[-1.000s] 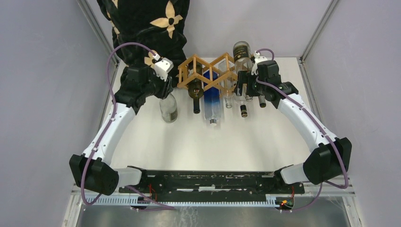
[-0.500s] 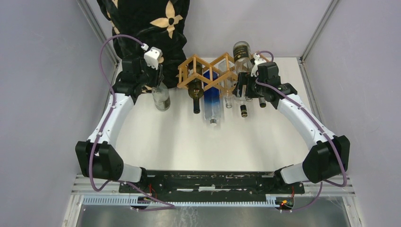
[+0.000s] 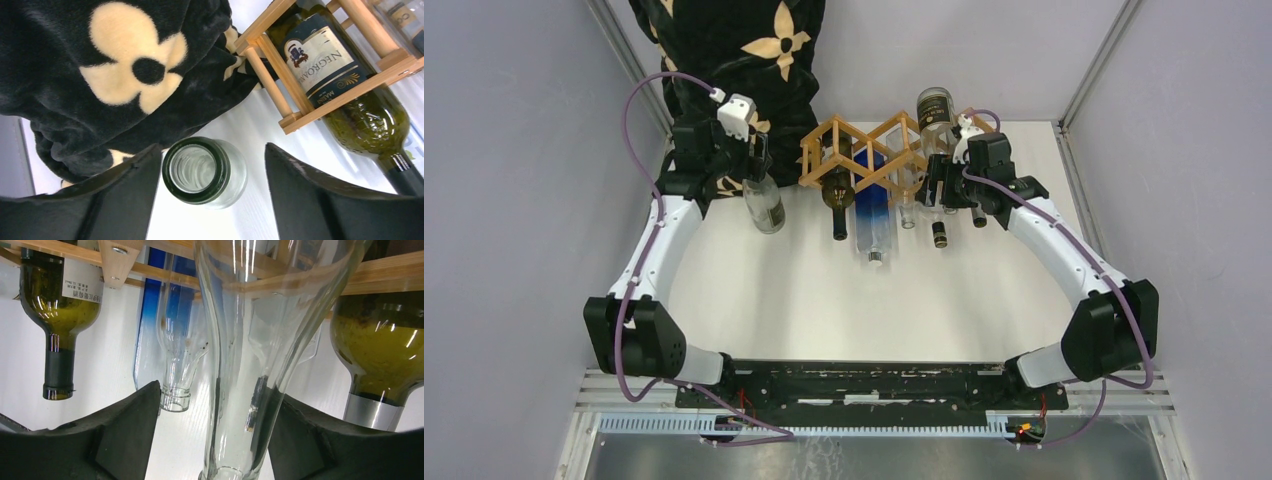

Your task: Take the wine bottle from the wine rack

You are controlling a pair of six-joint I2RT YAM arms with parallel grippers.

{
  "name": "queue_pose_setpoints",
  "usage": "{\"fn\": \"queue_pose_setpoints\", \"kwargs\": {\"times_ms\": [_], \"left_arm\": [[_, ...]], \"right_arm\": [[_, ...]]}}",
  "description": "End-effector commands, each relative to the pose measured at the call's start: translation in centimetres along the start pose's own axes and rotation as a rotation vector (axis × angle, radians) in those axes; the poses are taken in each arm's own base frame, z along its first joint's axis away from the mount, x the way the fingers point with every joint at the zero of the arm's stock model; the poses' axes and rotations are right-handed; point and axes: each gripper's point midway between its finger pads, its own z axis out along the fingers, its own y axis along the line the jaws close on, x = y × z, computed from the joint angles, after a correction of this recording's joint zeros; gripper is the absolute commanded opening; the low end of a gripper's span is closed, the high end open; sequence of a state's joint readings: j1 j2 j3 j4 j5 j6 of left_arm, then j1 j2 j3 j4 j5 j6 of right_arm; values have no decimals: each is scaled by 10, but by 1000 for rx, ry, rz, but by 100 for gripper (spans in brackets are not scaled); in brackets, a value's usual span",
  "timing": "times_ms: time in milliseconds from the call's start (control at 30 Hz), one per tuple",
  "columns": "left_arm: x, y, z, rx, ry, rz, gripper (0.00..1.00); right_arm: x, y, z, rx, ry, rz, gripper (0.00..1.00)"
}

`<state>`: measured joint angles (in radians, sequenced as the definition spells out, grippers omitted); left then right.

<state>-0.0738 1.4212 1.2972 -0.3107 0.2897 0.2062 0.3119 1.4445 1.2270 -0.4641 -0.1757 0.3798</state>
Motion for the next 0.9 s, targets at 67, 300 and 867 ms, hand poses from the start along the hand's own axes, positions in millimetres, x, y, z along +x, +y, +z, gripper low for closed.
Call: {"fn": "queue_pose_setpoints", "kwargs": {"times_ms": [67, 300, 867], "left_arm": [[-33, 1, -21, -8, -85, 16, 94], [-50, -4, -45, 1, -99, 41, 100], [-73, -37, -111, 122, -124, 174, 100]], "right_arm": [[-14, 3, 3, -36, -49, 26, 73], [-22, 3, 4, -93, -56, 67, 62], [-70, 51, -49, -296, -223, 78, 0]]}}
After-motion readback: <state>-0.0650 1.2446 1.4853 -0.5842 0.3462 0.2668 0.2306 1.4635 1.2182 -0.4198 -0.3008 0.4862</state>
